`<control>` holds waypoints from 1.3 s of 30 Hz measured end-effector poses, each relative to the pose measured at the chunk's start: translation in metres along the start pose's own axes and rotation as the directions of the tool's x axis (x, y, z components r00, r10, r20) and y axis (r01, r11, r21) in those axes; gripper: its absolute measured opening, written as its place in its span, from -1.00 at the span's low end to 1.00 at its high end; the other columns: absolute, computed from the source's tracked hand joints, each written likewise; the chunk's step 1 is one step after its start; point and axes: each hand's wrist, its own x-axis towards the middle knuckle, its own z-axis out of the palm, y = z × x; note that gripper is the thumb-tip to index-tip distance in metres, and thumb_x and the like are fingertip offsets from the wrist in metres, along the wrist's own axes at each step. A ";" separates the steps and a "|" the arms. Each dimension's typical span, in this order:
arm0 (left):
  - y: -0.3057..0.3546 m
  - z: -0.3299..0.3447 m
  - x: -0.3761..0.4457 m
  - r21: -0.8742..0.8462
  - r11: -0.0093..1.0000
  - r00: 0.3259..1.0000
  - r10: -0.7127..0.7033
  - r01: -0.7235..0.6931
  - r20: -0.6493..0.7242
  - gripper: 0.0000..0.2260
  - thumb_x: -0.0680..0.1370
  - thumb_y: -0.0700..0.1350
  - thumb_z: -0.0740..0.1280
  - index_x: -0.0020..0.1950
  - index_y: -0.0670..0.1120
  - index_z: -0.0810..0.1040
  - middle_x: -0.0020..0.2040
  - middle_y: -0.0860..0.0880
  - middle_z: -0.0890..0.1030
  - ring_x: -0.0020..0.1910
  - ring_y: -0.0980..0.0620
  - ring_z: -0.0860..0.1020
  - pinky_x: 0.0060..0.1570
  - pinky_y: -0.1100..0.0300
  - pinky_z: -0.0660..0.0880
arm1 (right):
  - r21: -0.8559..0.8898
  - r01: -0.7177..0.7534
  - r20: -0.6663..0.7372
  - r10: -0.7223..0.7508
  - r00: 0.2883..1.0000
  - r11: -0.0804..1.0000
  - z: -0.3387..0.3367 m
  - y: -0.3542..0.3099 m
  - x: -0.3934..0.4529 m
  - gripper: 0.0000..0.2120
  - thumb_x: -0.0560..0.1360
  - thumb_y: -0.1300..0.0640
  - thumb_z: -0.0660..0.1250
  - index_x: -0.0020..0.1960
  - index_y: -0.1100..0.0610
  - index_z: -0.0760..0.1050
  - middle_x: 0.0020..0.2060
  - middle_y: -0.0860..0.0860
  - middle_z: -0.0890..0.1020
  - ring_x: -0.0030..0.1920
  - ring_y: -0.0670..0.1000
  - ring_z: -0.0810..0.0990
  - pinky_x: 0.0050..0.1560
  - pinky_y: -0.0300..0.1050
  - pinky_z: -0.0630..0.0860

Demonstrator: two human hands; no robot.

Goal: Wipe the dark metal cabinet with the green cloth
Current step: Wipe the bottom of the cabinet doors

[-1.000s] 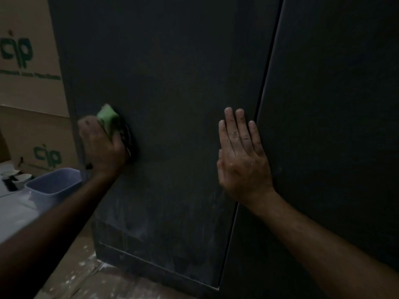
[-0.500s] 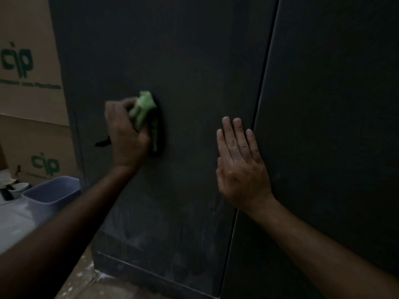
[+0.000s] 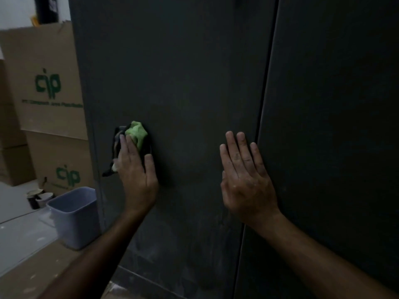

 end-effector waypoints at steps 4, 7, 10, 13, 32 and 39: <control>-0.018 -0.007 0.067 0.141 0.989 0.996 0.051 -0.041 -0.067 -0.47 0.66 0.05 0.08 0.63 0.01 0.11 0.64 -0.09 0.08 0.51 -0.19 0.21 0.47 -0.33 -0.11 | 0.006 0.018 -0.005 -0.018 1.000 1.000 0.002 0.002 -0.001 -0.39 0.52 0.12 0.23 0.53 0.27 0.24 0.57 0.22 0.12 0.59 0.20 0.03 0.57 0.18 0.05; -0.012 -0.004 0.147 0.108 0.986 0.961 -0.093 0.125 -0.262 -0.44 0.65 0.15 0.01 0.63 0.02 0.11 0.63 -0.12 0.10 0.50 -0.25 0.22 0.49 -0.13 -0.01 | 0.014 0.012 -0.014 -0.012 1.000 1.000 0.004 0.001 -0.001 -0.40 0.52 0.12 0.22 0.53 0.27 0.25 0.57 0.22 0.13 0.59 0.20 0.04 0.56 0.19 0.05; 0.019 0.014 0.146 0.158 0.980 0.943 -0.063 0.120 -0.326 -0.40 0.64 0.22 0.06 0.61 -0.04 0.18 0.60 -0.15 0.18 0.49 -0.23 0.26 0.44 0.00 0.11 | 0.020 0.009 -0.018 -0.009 1.000 1.000 0.004 0.001 -0.001 -0.40 0.52 0.11 0.23 0.52 0.26 0.26 0.57 0.22 0.14 0.59 0.20 0.06 0.56 0.19 0.07; 0.006 0.016 0.071 0.230 0.923 0.936 0.338 -0.310 -0.094 -0.49 0.65 0.07 0.18 0.57 -0.07 0.27 0.54 -0.18 0.28 0.45 -0.21 0.30 0.40 -0.03 0.19 | 0.021 0.012 -0.007 -0.012 1.000 1.000 0.002 0.001 -0.001 -0.40 0.51 0.11 0.23 0.52 0.26 0.27 0.56 0.22 0.14 0.58 0.20 0.06 0.56 0.19 0.07; -0.005 0.003 -0.005 0.140 0.860 0.870 0.471 -0.490 0.146 -0.58 0.64 0.04 0.18 0.44 -0.12 0.46 0.27 -0.27 0.43 0.21 -0.23 0.41 0.22 -0.11 0.38 | 0.296 0.047 -0.005 -0.047 0.999 0.954 -0.012 0.016 -0.009 -0.45 0.53 0.25 0.21 0.50 0.35 0.25 0.54 0.24 0.21 0.58 0.17 0.11 0.55 0.14 0.16; 0.094 0.048 0.034 0.111 0.942 0.936 0.329 -0.316 -0.122 -0.59 0.58 0.03 0.26 0.43 -0.02 0.44 0.29 -0.22 0.42 0.20 -0.19 0.41 0.12 0.00 0.32 | 0.529 0.075 -0.122 -0.011 0.992 0.845 -0.029 0.043 -0.020 -0.52 0.53 0.40 0.16 0.45 0.41 0.30 0.49 0.26 0.30 0.56 0.19 0.19 0.53 0.09 0.22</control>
